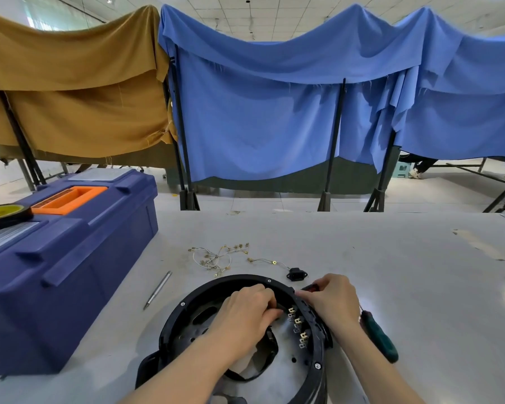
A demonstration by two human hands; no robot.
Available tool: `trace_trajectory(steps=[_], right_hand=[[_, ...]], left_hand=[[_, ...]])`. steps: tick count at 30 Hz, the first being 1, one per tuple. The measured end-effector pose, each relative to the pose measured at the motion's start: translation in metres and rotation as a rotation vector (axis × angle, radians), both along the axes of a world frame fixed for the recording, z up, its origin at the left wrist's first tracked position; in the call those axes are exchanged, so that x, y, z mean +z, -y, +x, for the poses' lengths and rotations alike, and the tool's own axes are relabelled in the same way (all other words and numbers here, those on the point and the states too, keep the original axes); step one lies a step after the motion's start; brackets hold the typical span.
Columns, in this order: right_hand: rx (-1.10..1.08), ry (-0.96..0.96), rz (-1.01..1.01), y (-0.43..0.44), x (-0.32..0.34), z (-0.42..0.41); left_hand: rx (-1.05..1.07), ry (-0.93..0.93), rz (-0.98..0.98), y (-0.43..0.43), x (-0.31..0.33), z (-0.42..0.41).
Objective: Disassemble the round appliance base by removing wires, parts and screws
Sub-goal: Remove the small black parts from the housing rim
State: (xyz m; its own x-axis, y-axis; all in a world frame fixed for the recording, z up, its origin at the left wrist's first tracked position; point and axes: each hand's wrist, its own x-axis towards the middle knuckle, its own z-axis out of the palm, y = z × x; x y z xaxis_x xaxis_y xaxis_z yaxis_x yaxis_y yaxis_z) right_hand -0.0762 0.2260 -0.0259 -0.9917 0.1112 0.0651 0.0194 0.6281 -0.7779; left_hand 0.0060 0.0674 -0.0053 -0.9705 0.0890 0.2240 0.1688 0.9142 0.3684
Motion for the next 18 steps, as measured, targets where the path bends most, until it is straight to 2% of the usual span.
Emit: trace_trajectory(steps=[6, 8, 10, 13, 15, 18], right_hand=[[0.024, 0.052, 0.160, -0.002, 0.001, -0.007], [0.059, 0.071, 0.157, -0.003, 0.002, -0.008], [0.050, 0.068, 0.068, -0.007, 0.004, -0.007], [0.025, -0.067, -0.086, -0.015, 0.010, 0.000], [0.127, -0.105, -0.225, -0.017, 0.015, 0.012], [0.332, -0.054, -0.370, -0.014, 0.020, 0.034]], left_hand=[[-0.031, -0.018, 0.033, 0.001, -0.003, -0.002], [-0.037, -0.022, 0.045, 0.002, -0.003, -0.002], [-0.037, -0.021, 0.059, 0.002, -0.004, -0.001], [-0.043, -0.005, 0.121, 0.002, -0.002, -0.002], [-0.052, 0.003, 0.205, 0.002, -0.001, -0.003], [-0.072, 0.015, 0.322, 0.001, 0.002, -0.003]])
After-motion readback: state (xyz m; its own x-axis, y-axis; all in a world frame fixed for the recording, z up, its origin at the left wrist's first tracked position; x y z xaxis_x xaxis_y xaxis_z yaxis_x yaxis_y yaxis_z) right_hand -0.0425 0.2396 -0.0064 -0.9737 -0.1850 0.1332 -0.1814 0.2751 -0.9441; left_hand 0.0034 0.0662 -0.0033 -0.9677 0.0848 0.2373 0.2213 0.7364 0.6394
